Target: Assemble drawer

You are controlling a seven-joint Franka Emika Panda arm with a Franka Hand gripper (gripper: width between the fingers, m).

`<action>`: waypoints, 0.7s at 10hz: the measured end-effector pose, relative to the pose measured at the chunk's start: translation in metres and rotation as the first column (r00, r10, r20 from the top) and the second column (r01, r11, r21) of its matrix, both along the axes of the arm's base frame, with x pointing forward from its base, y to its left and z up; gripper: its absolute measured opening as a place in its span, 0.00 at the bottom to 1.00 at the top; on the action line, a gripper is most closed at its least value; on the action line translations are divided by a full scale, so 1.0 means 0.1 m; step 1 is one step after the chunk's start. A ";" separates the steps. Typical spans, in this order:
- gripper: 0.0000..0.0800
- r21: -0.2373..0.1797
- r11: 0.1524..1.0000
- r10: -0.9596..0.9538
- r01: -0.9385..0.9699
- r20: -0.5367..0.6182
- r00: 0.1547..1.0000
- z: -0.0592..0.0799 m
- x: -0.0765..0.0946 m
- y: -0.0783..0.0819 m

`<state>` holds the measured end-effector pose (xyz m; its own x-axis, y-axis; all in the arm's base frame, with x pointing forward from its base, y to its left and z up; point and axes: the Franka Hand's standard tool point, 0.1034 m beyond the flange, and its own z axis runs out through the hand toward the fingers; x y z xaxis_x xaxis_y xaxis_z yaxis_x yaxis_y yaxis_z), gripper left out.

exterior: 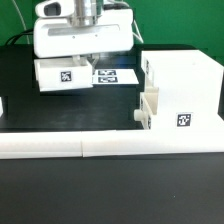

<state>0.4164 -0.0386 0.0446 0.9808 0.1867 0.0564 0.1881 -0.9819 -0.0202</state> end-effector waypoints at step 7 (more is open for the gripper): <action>0.05 -0.001 0.980 0.197 -0.197 0.029 0.980 0.23 0.60 0.14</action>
Offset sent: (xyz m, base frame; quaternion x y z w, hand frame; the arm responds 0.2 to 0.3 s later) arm 0.0673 0.0180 0.0146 0.0323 0.0073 -0.1093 0.9935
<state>0.4765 -0.0244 0.0679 0.9229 0.3757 0.0847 0.3781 -0.9257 -0.0141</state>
